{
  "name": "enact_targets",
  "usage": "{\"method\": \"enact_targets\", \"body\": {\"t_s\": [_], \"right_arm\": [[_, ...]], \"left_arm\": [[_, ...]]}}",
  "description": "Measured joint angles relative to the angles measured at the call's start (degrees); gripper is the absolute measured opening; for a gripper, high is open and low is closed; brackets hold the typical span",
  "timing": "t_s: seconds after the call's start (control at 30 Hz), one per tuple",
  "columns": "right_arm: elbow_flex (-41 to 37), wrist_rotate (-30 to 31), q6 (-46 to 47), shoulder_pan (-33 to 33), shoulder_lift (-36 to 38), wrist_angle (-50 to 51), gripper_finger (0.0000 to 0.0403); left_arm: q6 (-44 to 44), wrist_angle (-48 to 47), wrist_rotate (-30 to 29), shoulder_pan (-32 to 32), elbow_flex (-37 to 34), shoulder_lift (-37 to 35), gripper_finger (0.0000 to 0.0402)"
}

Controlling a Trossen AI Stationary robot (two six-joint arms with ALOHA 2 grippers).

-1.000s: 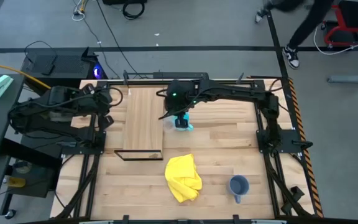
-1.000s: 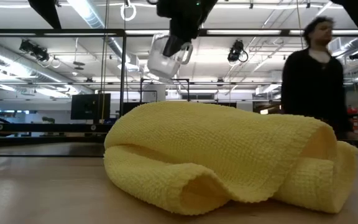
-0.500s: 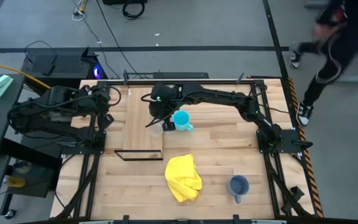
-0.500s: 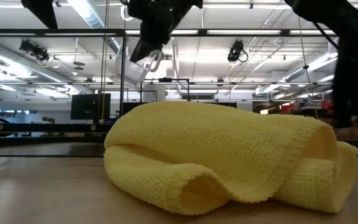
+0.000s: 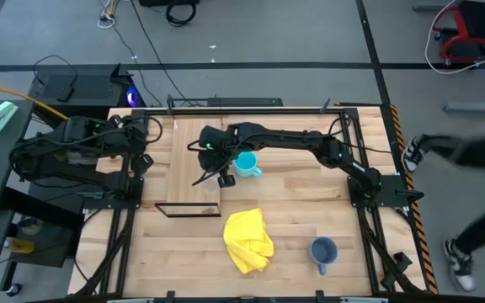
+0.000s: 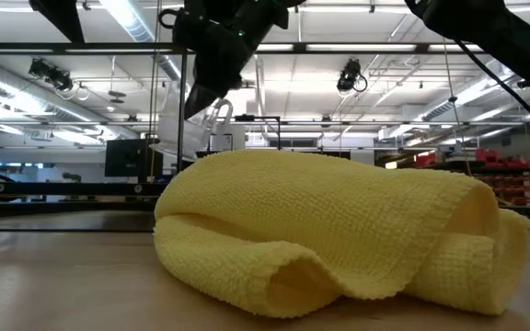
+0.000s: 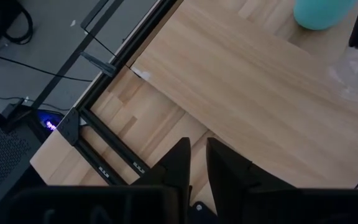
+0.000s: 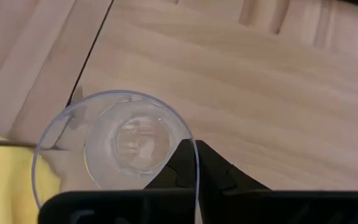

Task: Stack small to large cups/mugs on shelf
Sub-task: Put the transparent mug on the shelf

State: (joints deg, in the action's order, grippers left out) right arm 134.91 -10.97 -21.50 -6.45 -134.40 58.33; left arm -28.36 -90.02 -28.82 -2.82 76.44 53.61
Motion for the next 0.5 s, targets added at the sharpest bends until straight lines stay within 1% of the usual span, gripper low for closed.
{"method": "enact_targets", "body": {"t_s": [0.5], "right_arm": [[-0.3,-1.6,0.4,0.5,-1.0,-3.2,0.0]], "left_arm": [[0.0,0.0,-0.1,0.0,0.0,0.0,0.0051]]}}
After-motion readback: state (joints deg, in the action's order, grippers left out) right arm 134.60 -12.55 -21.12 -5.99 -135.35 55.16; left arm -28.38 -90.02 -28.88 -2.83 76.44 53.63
